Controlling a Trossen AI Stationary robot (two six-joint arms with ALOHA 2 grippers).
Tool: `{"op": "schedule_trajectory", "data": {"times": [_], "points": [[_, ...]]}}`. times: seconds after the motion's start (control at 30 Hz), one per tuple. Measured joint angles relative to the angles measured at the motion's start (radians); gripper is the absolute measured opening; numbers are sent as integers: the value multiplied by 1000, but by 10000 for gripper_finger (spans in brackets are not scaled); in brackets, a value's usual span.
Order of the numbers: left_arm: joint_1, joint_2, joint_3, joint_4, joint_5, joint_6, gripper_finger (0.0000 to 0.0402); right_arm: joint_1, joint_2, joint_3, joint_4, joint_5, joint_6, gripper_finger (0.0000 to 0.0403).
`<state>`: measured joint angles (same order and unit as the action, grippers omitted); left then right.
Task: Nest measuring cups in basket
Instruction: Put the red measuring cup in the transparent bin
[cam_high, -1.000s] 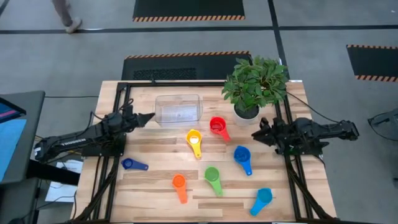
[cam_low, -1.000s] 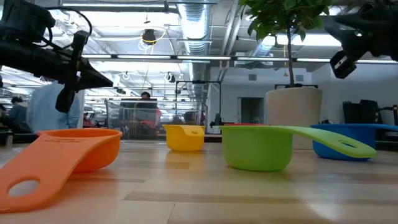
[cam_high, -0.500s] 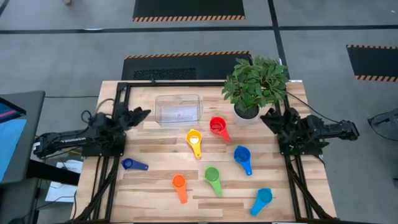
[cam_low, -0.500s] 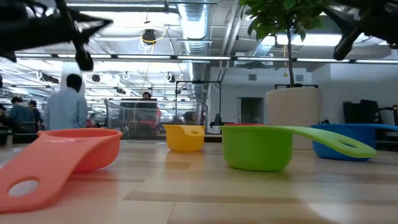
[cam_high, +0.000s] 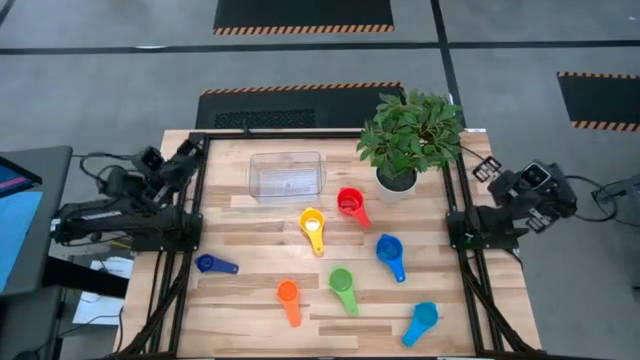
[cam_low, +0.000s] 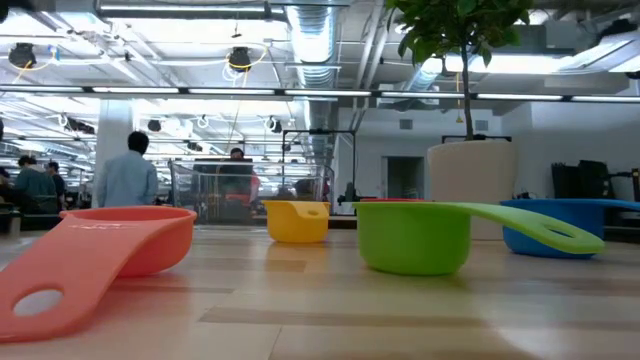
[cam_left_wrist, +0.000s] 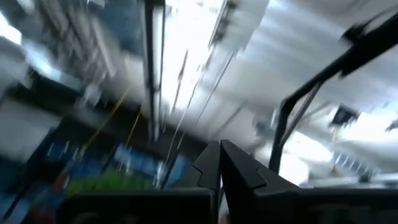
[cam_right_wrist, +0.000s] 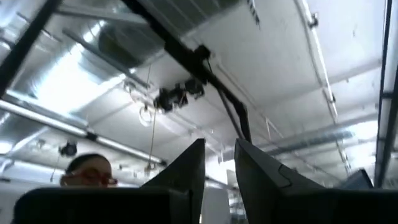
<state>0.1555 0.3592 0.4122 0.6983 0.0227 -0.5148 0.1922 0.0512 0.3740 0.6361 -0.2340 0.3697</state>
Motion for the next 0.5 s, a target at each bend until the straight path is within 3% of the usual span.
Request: {"op": "schedule_trajectory", "data": {"times": [0.1, 0.3, 0.5], "points": [[-20, 94, 129, -231, -1, 1, 0, 17, 83, 143, -235, -4, 5, 111], [-31, 253, 359, -596, -4, 60, 0, 70, 385, 422, -596, -40, 22, 111], [-31, 318, 523, -866, 78, 187, 0, 186, 712, 613, -740, -22, 22, 111]]}}
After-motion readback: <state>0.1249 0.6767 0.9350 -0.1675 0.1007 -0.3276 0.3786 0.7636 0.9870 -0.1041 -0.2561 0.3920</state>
